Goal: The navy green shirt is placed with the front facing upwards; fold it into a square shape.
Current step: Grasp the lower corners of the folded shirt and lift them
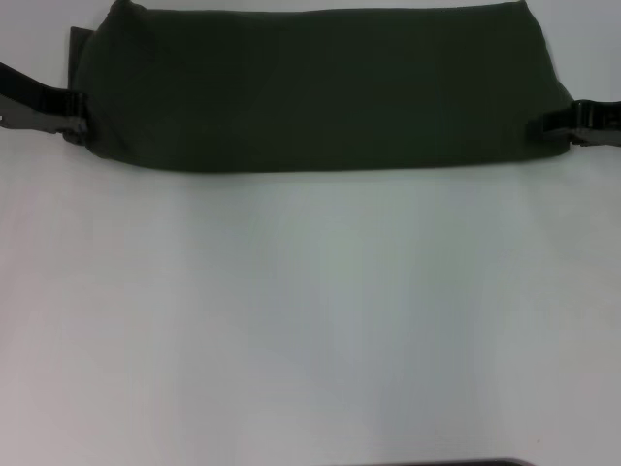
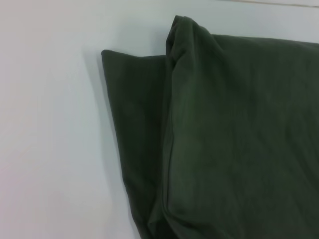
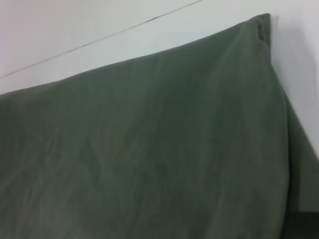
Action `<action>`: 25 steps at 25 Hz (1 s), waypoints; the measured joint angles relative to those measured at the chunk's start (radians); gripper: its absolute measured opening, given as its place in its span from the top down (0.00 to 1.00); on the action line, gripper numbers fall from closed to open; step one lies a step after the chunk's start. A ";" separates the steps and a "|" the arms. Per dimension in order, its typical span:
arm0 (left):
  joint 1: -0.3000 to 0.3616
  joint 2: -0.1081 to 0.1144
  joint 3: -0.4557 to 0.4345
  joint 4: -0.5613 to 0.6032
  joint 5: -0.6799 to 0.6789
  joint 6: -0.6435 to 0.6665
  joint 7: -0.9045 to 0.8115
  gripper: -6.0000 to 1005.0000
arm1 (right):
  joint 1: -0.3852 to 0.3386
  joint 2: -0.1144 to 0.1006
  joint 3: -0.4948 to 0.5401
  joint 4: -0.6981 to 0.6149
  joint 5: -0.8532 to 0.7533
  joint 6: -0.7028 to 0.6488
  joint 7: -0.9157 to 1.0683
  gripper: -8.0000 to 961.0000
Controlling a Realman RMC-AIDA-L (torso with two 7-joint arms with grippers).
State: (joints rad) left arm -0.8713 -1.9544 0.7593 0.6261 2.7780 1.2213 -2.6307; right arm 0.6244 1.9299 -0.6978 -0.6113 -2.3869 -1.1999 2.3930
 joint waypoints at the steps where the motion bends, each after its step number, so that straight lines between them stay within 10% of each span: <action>1: 0.000 0.000 0.000 0.000 0.000 0.000 0.000 0.95 | 0.000 0.000 0.000 -0.001 0.000 0.001 0.002 0.39; 17: -0.010 0.010 0.015 -0.001 0.022 0.093 0.024 0.94 | 0.005 -0.007 -0.014 -0.009 -0.044 -0.055 0.012 0.97; 25: 0.032 0.001 0.019 0.074 0.069 0.230 0.048 0.94 | -0.007 -0.007 -0.018 -0.022 -0.104 -0.169 0.017 0.98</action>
State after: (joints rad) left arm -0.8397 -1.9533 0.7786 0.7005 2.8471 1.4514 -2.5830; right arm 0.6169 1.9224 -0.7155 -0.6330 -2.4907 -1.3693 2.4099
